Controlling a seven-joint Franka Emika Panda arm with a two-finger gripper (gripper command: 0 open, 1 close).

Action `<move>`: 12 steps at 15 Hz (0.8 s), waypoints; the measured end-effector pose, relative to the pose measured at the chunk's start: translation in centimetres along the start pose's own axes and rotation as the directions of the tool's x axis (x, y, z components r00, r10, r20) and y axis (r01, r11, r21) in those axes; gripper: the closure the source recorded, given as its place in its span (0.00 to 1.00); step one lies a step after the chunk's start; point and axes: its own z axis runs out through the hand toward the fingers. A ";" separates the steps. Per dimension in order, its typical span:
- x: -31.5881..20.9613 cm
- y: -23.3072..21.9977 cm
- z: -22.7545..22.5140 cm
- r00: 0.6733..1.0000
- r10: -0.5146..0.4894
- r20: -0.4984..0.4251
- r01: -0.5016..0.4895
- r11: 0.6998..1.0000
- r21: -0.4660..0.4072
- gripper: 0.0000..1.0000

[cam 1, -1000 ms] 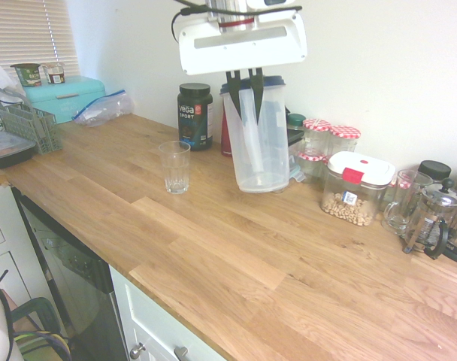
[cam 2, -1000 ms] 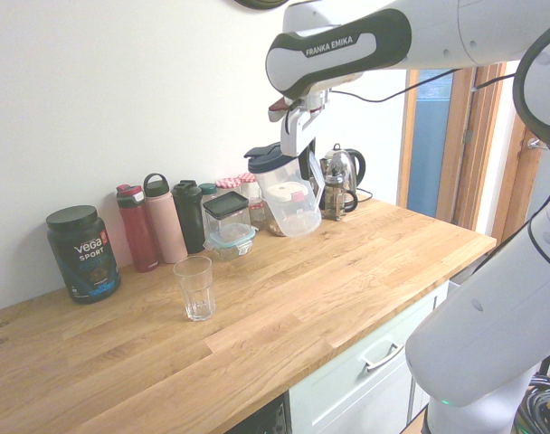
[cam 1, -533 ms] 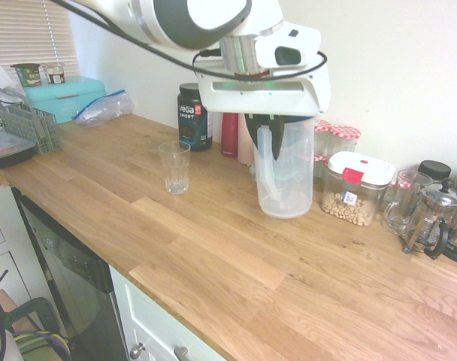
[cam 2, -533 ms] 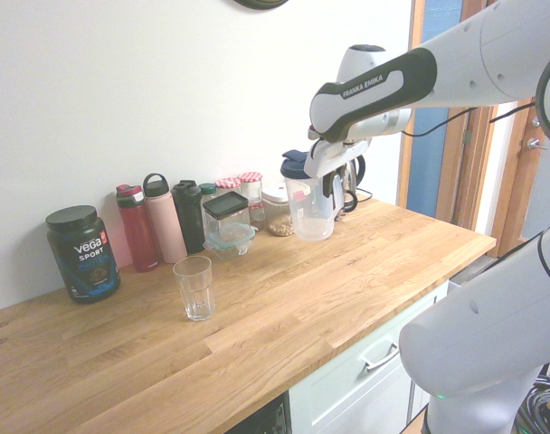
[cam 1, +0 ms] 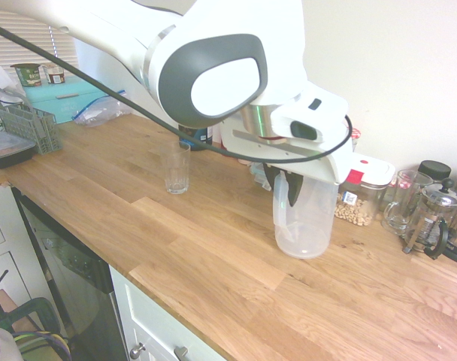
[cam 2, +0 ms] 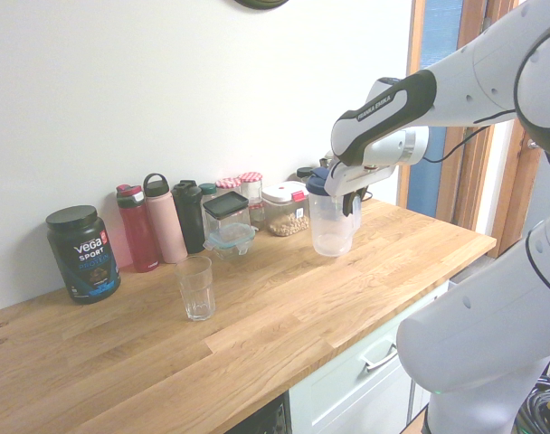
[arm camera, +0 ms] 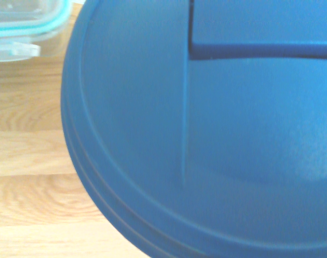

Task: Pour me some water

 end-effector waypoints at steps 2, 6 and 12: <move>0.5 0.2 0.9 1.000 0.002 0.006 -0.002 1.000 0.021 1.00; 1.1 0.1 2.2 0.999 0.005 0.038 -0.006 0.999 0.043 1.00; 0.8 0.1 2.6 0.996 -0.014 0.084 0.011 0.999 0.031 0.00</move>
